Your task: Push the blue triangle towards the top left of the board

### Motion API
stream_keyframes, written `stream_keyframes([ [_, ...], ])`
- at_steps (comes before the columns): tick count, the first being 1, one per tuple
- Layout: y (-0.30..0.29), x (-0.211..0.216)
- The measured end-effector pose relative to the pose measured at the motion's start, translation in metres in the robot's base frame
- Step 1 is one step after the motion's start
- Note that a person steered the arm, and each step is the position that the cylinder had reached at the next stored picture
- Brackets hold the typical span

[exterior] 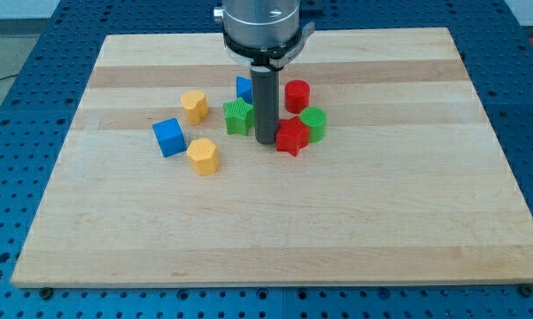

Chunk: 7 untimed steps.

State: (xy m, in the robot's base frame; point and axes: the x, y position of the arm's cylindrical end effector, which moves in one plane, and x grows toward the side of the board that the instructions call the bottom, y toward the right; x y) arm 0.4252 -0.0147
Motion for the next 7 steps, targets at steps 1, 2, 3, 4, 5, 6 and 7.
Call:
stream_keyframes([
  [1, -0.003, -0.017],
  [2, -0.007, -0.033],
  [3, -0.007, -0.033],
  [4, -0.007, -0.033],
  [5, 0.01, -0.046],
  [6, 0.014, -0.057],
  [7, -0.012, -0.071],
])
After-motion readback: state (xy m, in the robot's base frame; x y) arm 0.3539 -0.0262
